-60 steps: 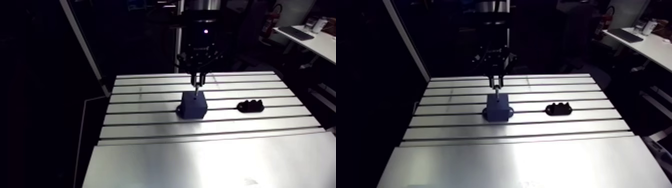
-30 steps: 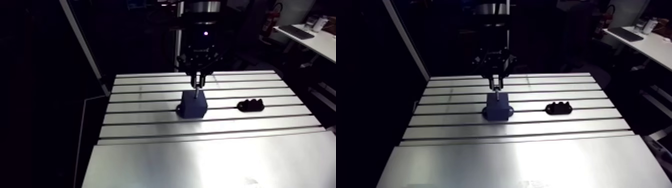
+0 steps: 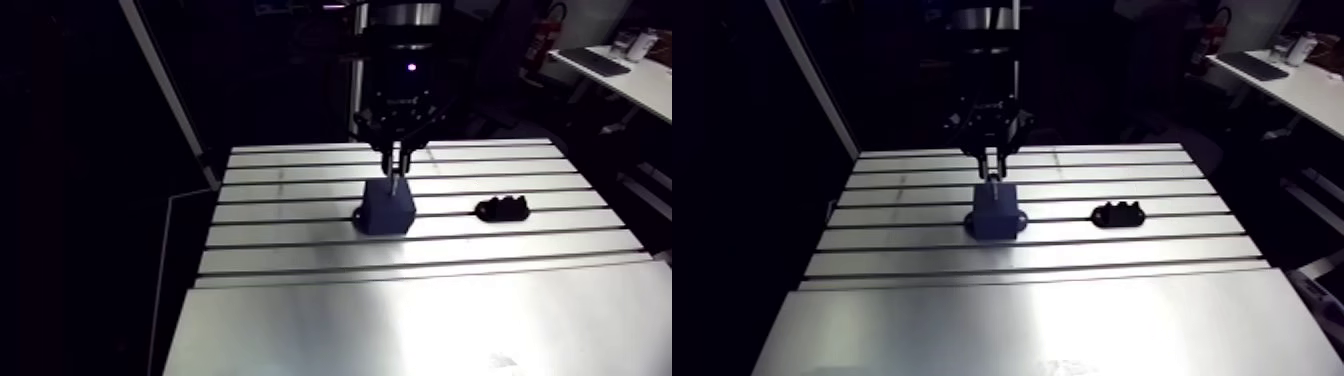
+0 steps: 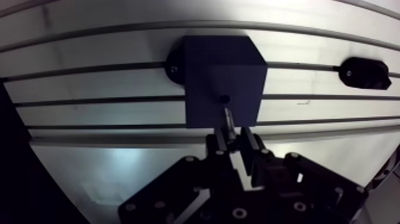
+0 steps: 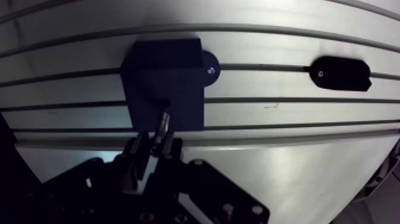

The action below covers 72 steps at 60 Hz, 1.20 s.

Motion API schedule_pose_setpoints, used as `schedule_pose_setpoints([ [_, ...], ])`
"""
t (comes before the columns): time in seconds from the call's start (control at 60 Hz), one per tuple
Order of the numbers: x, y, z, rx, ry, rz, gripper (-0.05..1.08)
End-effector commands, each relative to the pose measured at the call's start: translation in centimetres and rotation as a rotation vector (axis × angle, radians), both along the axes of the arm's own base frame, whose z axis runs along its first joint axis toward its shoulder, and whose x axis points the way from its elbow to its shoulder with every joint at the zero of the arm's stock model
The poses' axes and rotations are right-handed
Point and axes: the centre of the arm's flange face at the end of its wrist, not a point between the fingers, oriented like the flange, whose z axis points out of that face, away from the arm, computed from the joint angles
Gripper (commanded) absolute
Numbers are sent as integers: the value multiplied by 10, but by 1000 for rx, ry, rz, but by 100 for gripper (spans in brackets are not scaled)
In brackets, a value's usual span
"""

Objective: Pick up the M10 bolt and insert it into the hole until fully seated.

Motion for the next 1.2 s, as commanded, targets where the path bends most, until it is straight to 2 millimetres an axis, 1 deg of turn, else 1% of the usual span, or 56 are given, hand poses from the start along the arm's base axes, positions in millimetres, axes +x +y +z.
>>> schedule_pose_setpoints([
  [0.017,0,0,-1,0,-2,0,108],
  [1.2,-2,-1,-2,7,17,8,108],
])
